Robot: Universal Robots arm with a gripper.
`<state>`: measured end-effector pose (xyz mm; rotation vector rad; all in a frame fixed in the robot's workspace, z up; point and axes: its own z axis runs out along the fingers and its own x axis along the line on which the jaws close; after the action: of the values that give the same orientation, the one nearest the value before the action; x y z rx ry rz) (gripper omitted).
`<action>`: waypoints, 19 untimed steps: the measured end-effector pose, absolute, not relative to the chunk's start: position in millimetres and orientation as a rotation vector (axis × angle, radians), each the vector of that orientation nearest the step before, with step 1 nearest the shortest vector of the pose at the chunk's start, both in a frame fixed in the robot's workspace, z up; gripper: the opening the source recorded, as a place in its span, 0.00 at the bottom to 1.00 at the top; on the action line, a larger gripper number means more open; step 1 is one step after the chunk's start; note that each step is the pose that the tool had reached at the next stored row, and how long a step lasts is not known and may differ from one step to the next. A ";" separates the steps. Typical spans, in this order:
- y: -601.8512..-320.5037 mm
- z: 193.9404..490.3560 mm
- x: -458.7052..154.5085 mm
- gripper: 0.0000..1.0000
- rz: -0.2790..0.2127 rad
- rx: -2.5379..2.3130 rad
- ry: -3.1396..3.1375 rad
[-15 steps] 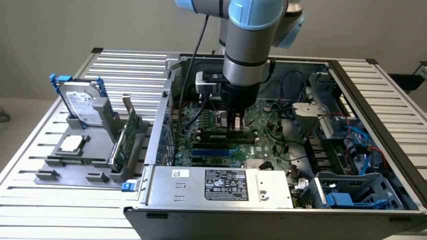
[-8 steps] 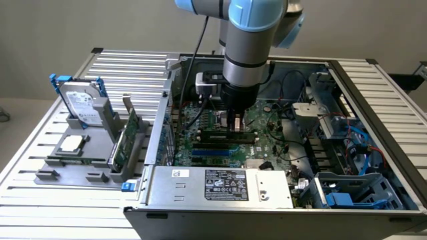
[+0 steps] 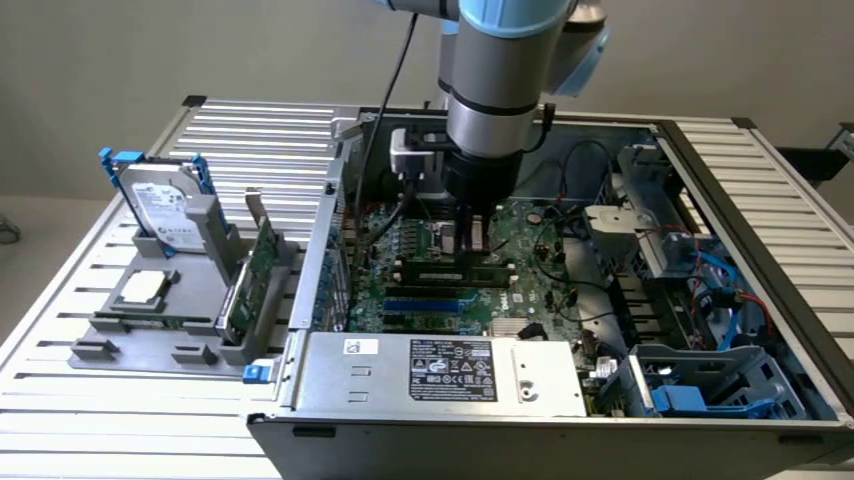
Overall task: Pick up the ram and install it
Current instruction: 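Insert the ram into the slot, then press down the ram until it locks into place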
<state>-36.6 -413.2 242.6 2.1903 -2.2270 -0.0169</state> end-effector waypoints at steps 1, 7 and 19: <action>-413.2 246.0 -37.0 0.34 -0.017 2.190 -2.227; -413.3 260.9 -38.5 0.13 -0.019 2.189 -2.226; -413.3 261.0 -38.5 0.11 -0.020 2.189 -2.226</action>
<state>-38.5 -413.3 261.0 2.1892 -2.2258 -0.0195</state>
